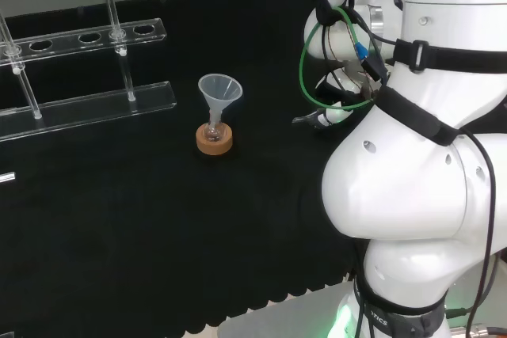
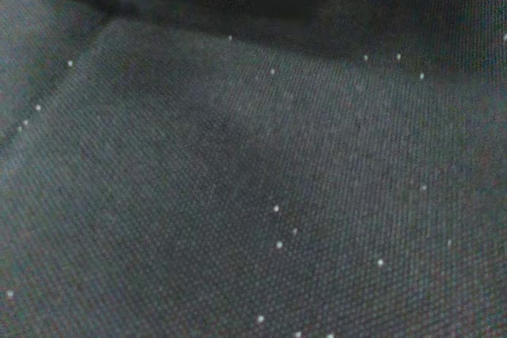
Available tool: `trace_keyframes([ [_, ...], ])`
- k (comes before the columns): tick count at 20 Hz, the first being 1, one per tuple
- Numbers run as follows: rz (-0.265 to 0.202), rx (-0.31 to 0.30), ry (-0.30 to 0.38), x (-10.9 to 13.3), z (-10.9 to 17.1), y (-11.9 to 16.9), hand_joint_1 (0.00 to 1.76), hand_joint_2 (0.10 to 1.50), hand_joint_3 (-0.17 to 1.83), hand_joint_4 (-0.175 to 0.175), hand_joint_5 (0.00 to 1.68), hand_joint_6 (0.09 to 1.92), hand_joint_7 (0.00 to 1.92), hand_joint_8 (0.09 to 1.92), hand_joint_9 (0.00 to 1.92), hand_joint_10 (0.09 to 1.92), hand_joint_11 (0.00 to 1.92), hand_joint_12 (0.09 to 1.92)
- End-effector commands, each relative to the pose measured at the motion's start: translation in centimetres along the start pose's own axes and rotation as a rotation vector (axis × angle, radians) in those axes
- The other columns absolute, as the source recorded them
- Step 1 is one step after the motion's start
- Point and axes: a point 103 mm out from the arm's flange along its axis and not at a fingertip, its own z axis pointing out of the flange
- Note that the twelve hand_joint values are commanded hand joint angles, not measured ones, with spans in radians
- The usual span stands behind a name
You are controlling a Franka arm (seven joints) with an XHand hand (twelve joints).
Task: Pick up the weighing funnel.
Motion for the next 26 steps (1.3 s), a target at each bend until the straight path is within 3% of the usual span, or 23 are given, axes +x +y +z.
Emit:
trace_keyframes([
  [1,0.002,0.008,0.014,-0.1,0.4,0.0,0.76,0.80,0.03,-0.175,0.86,1.09,1.21,1.09,1.19,0.60,0.96,1.16],
  [8,0.003,-0.011,0.004,-0.1,0.5,0.0,0.77,0.80,0.03,-0.175,0.87,1.08,1.21,1.09,1.20,0.59,0.97,1.14],
  [13,-0.002,-0.071,-0.031,0.3,-0.3,-0.4,0.92,0.81,0.06,-0.175,1.14,0.85,1.41,0.92,1.43,0.46,1.28,0.92],
  [14,-0.003,-0.076,-0.036,0.4,-0.5,-0.4,1.00,0.77,0.22,-0.049,1.23,0.71,1.46,0.86,1.49,0.40,1.35,0.86],
  [15,-0.003,-0.079,-0.041,0.5,-0.6,-0.5,1.07,0.71,0.40,0.052,1.31,0.57,1.49,0.80,1.54,0.36,1.41,0.82],
  [16,-0.003,-0.081,-0.044,0.5,-0.7,-0.5,1.11,0.65,0.54,0.113,1.37,0.47,1.52,0.76,1.58,0.32,1.44,0.78],
  [17,-0.002,-0.085,-0.048,0.6,-0.8,-0.5,1.14,0.60,0.63,0.145,1.42,0.41,1.55,0.73,1.62,0.28,1.48,0.76],
  [20,-0.003,-0.097,-0.052,0.7,-1.2,-0.6,1.16,0.55,0.73,0.173,1.48,0.31,1.60,0.65,1.68,0.19,1.54,0.70],
  [26,-0.006,-0.128,-0.058,0.8,-2.3,-0.8,1.17,0.52,0.77,0.169,1.51,0.28,1.63,0.61,1.73,0.13,1.58,0.67],
])
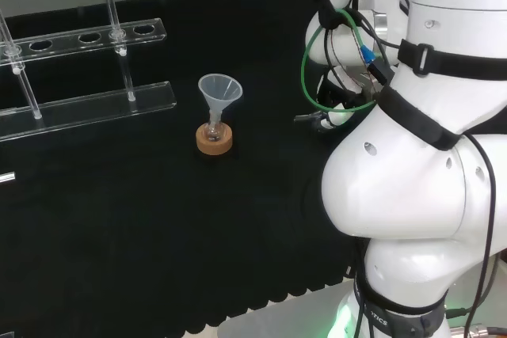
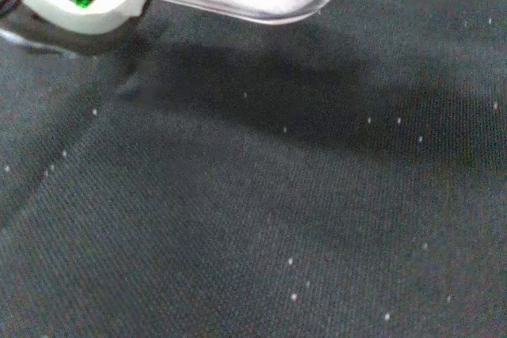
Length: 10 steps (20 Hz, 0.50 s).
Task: Pick up the weighing funnel.
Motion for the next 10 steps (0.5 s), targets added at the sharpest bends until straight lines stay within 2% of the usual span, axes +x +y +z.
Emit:
trace_keyframes([
  [1,-0.006,-0.035,-0.010,0.2,-1.6,0.0,1.18,0.51,0.78,0.162,1.52,0.27,1.64,0.61,1.74,0.12,1.59,0.66],
  [3,-0.007,-0.046,-0.007,0.4,-2.5,0.0,1.18,0.50,0.79,0.153,1.52,0.26,1.65,0.60,1.76,0.11,1.60,0.65],
  [4,-0.001,-0.061,0.010,0.4,-3.9,0.1,1.19,0.50,0.80,0.125,1.53,0.25,1.66,0.58,1.76,0.10,1.61,0.64],
  [7,0.014,-0.084,0.039,0.6,-6.6,0.2,1.21,0.49,0.82,-0.053,1.55,0.21,1.68,0.54,1.78,0.09,1.64,0.60],
  [9,0.029,-0.118,0.068,0.9,-9.3,0.2,1.22,0.48,0.82,-0.130,1.56,0.20,1.69,0.53,1.79,0.09,1.65,0.59],
  [10,0.038,-0.132,0.083,1.2,-10.6,0.2,1.22,0.48,0.83,-0.152,1.56,0.20,1.69,0.52,1.79,0.09,1.66,0.59],
])
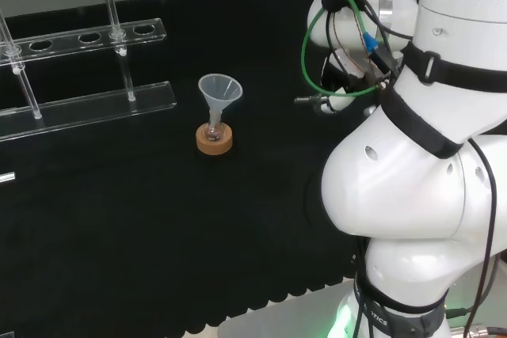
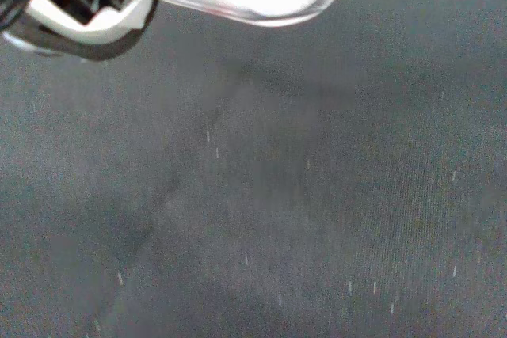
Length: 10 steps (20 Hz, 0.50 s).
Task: Pick up the weighing funnel.
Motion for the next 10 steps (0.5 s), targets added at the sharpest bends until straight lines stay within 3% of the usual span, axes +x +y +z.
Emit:
trace_keyframes([
  [1,0.039,-0.073,0.084,1.3,-6.8,0.3,1.23,0.48,0.83,-0.164,1.57,0.19,1.69,0.52,1.79,0.09,1.66,0.59],
  [3,0.050,-0.090,0.089,1.7,-8.5,0.3,1.23,0.48,0.83,-0.173,1.57,0.19,1.69,0.52,1.79,0.09,1.66,0.59],
  [6,0.087,-0.129,0.112,3.6,-13.2,0.4,1.23,0.47,0.84,-0.175,1.57,0.19,1.70,0.53,1.80,0.09,1.67,0.59],
  [10,0.121,-0.099,0.165,6.6,-17.4,1.0,1.23,0.46,0.86,-0.175,1.58,0.19,1.71,0.52,1.80,0.09,1.69,0.58],
])
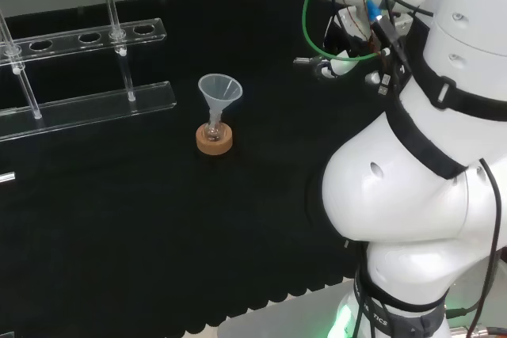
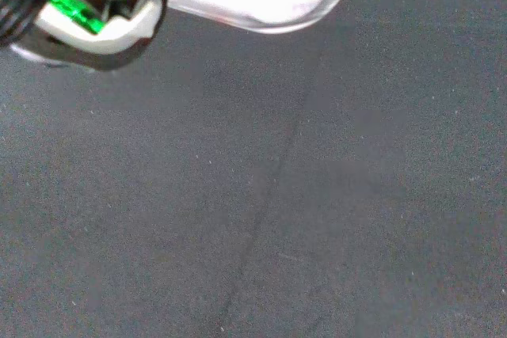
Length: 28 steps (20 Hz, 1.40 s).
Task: Pick up the weighing funnel.
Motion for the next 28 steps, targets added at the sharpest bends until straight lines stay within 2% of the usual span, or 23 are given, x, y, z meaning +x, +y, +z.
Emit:
trace_keyframes([
  [1,0.080,-0.007,0.143,7.1,-9.7,0.9,1.23,0.46,0.86,-0.175,1.58,0.19,1.72,0.52,1.80,0.09,1.69,0.58],
  [3,0.073,-0.002,0.155,7.9,-10.4,1.0,1.23,0.46,0.86,-0.175,1.58,0.19,1.72,0.52,1.80,0.09,1.69,0.57],
  [6,0.033,0.002,0.156,9.4,-11.4,1.1,1.23,0.46,0.86,-0.175,1.58,0.18,1.72,0.52,1.81,0.09,1.69,0.57],
  [9,-0.038,0.009,0.158,11.3,-12.4,1.1,1.23,0.45,0.87,-0.175,1.58,0.18,1.72,0.52,1.81,0.09,1.70,0.57],
  [11,-0.059,0.012,0.156,12.2,-12.7,0.9,1.23,0.45,0.87,-0.175,1.58,0.18,1.73,0.52,1.81,0.09,1.70,0.57],
  [13,-0.088,0.006,0.167,14.2,-13.3,0.4,1.23,0.45,0.87,-0.175,1.59,0.18,1.73,0.52,1.81,0.09,1.71,0.57],
  [18,-0.106,-0.024,0.200,18.6,-14.5,-0.3,1.23,0.44,0.88,-0.175,1.59,0.18,1.73,0.52,1.82,0.09,1.71,0.56],
  [22,-0.123,-0.048,0.246,24.2,-15.3,-0.5,1.23,0.44,0.89,-0.175,1.59,0.18,1.74,0.51,1.82,0.09,1.72,0.56],
  [28,-0.094,-0.041,0.245,27.8,-15.2,-0.9,1.23,0.44,0.89,-0.175,1.59,0.17,1.74,0.51,1.82,0.09,1.72,0.56],
])
